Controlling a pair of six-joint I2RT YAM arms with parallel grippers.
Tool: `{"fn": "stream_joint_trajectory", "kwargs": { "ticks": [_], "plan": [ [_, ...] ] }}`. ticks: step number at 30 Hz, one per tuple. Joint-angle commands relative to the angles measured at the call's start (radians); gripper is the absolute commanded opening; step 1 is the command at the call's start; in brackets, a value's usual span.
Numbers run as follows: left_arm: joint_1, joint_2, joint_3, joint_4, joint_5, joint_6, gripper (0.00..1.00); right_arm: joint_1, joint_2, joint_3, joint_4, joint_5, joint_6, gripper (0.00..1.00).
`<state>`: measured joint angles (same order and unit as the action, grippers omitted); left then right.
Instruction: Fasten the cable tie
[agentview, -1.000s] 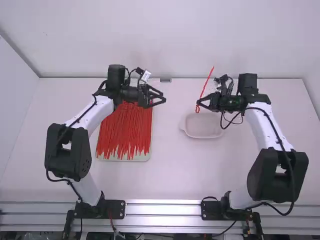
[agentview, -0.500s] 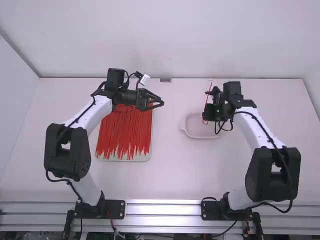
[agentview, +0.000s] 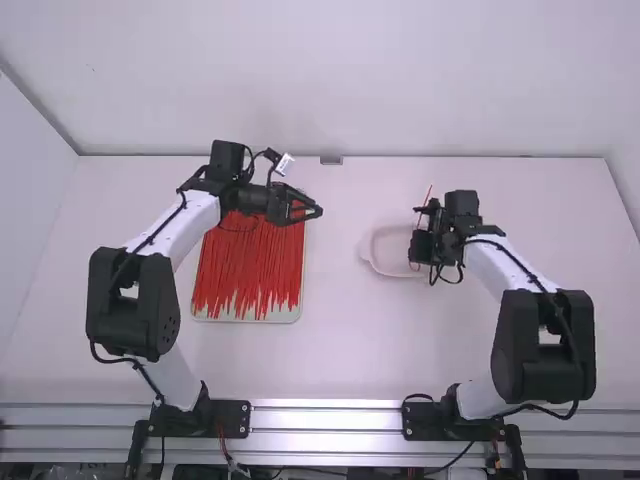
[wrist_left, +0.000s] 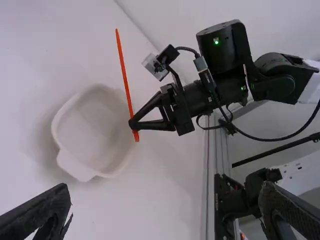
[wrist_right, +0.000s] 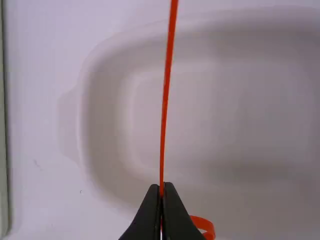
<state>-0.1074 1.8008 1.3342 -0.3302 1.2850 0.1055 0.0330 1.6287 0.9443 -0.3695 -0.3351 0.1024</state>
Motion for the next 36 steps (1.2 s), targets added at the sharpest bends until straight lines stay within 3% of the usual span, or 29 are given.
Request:
{"fn": "stream_joint_trajectory", "kwargs": {
  "ticks": [1, 8, 12, 13, 14, 15, 21, 27, 36],
  "plan": [
    [-0.005, 0.0, 0.0, -0.006, 0.015, 0.016, 0.99, 0.006, -0.014, -0.008, 0.011, 0.0, 0.006, 0.0],
    [-0.005, 0.0, 0.0, -0.003, 0.016, 0.016, 0.99, -0.012, -0.014, -0.008, 0.018, 0.0, 0.006, 0.01],
    [-0.005, 0.0, 0.0, -0.002, 0.015, 0.022, 0.99, -0.021, -0.014, -0.008, 0.018, 0.0, 0.024, 0.12],
    [-0.005, 0.0, 0.0, -0.002, 0.015, 0.029, 0.99, -0.021, -0.014, -0.008, 0.018, 0.0, 0.034, 0.2],
    [-0.005, 0.0, 0.0, -0.004, 0.014, 0.051, 0.99, -0.022, -0.014, -0.008, 0.019, 0.0, 0.031, 0.44],
    [-0.005, 0.0, 0.0, -0.006, 0.008, 0.064, 0.99, -0.024, -0.014, -0.008, 0.02, 0.0, 0.029, 0.99],
    [-0.002, 0.0, 0.0, 0.009, 0.003, 0.059, 0.99, -0.034, -0.015, -0.003, 0.008, -0.009, 0.054, 0.99],
    [0.047, -0.062, 0.0, -0.051, -0.103, 0.06, 0.99, -0.034, -0.043, 0.063, -0.145, -0.024, 0.024, 0.99],
    [0.123, -0.276, 0.0, -0.196, -0.181, 0.055, 0.98, -0.015, -0.246, 0.19, -0.381, -0.06, 0.006, 0.99]
  ]
}}
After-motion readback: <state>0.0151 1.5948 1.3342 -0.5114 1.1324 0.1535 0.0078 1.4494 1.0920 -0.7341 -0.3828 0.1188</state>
